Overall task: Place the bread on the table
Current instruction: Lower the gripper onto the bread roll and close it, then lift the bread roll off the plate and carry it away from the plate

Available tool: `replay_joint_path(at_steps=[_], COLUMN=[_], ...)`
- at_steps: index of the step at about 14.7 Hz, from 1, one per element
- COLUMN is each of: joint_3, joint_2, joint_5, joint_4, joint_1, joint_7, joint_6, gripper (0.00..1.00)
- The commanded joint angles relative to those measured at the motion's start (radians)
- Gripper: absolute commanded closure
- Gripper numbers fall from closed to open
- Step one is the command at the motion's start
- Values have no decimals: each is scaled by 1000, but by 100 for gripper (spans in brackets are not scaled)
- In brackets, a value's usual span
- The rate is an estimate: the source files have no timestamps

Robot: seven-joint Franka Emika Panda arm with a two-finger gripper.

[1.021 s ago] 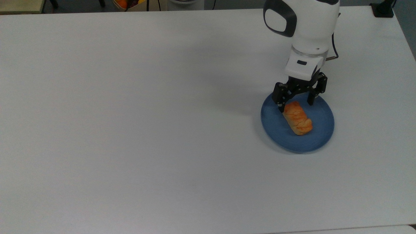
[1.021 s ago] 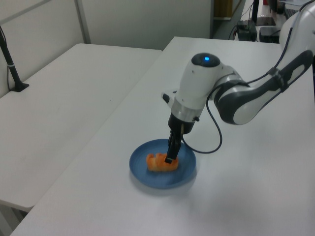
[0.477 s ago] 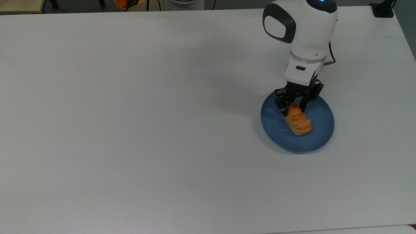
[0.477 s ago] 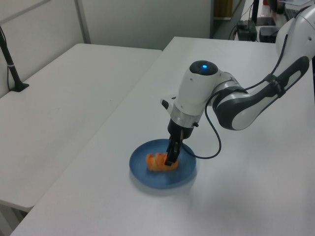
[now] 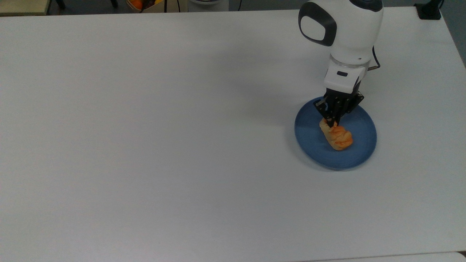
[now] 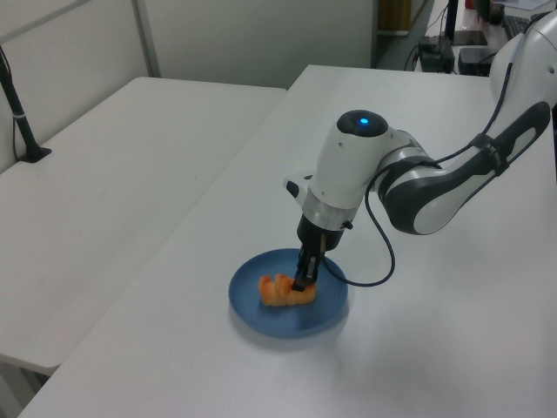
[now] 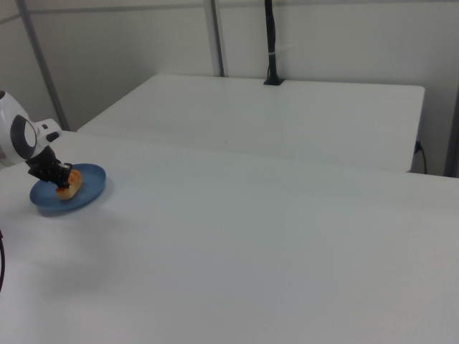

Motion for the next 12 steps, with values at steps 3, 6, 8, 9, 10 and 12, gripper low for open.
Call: replay_joint_path(at_steps=[3, 6, 8, 9, 10, 12], joint_3=[-20, -20, -19, -19, -19, -20], joint_2=[-90, -129, -133, -135, -135, -133], joint_5=[-6, -6, -6, -3, -3, -3], joint_4=[7, 1, 1, 0, -2, -2], joint_1=[-20, -114, -187, -221, -276, -354], joint_7=[36, 25, -25, -59, -88, -140], joint_6=[-86, -132, -169, -172, -172, -169], gripper=[90, 90, 90, 90, 90, 90])
